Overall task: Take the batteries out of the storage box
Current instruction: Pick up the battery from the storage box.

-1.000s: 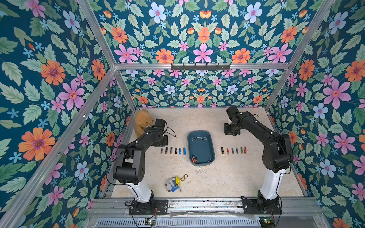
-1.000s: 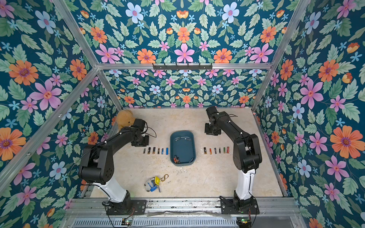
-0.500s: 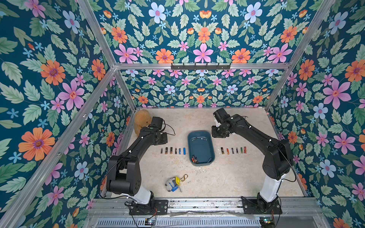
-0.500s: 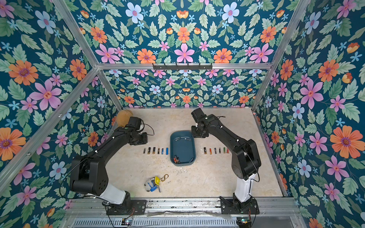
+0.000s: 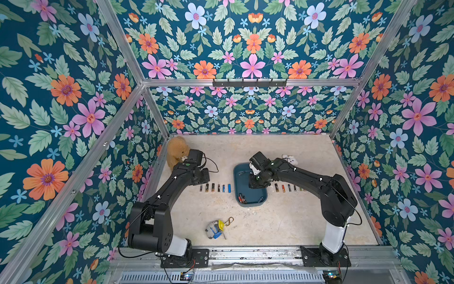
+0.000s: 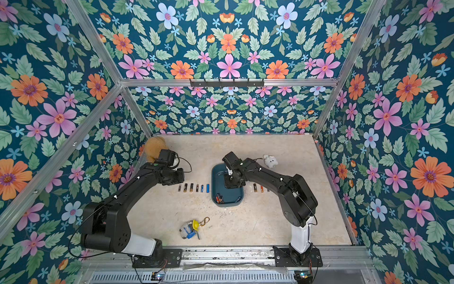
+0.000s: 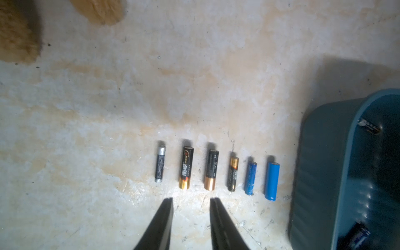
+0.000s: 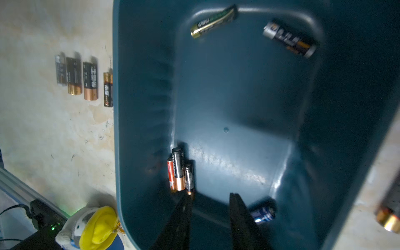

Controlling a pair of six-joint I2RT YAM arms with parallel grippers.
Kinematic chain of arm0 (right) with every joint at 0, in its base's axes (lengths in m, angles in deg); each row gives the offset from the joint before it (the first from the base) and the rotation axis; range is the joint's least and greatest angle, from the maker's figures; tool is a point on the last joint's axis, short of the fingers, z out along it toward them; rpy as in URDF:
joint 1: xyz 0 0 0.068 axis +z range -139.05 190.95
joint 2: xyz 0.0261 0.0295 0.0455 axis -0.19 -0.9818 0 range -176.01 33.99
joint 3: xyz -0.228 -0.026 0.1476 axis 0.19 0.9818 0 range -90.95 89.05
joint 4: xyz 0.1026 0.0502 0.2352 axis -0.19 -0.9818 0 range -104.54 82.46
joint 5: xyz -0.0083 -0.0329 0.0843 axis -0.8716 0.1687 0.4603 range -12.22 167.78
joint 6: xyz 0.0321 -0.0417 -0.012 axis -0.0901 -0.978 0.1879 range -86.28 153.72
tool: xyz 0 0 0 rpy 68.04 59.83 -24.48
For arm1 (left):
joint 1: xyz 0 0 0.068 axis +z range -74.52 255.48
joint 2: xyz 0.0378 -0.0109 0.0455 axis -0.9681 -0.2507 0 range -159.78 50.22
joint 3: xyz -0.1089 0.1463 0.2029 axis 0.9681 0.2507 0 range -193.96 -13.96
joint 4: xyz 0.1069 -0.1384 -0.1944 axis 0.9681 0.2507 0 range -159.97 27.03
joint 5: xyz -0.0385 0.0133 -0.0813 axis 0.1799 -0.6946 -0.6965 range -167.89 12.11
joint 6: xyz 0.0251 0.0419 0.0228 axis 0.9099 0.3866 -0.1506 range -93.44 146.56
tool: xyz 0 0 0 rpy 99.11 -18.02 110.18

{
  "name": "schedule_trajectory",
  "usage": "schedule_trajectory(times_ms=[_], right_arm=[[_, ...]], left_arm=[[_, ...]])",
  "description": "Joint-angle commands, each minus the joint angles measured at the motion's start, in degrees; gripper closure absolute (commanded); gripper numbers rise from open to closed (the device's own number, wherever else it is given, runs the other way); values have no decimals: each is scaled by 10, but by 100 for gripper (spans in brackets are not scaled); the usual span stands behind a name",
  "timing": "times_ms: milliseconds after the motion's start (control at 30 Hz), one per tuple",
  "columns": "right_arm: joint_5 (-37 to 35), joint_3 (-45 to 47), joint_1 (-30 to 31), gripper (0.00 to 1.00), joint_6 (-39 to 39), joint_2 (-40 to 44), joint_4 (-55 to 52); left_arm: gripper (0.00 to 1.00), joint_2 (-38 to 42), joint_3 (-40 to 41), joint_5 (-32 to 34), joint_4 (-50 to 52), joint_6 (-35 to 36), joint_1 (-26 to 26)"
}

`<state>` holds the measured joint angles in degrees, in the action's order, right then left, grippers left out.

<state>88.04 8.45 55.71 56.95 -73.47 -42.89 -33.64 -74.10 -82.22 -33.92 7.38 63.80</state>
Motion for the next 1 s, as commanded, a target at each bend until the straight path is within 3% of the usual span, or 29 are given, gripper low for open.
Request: schedule_trajectory(times_ms=[0,667,967], right_arm=[[28,18,15,64,13,-6,49],[59,21,41,64,20,-73,93],[-13,-9,45,64,4,-105,39]], left_arm=[[65,1,0,1,7,-4,0],[65,8,15,6,7,-9,-4],[65,6,15,5,6,-5,-5]])
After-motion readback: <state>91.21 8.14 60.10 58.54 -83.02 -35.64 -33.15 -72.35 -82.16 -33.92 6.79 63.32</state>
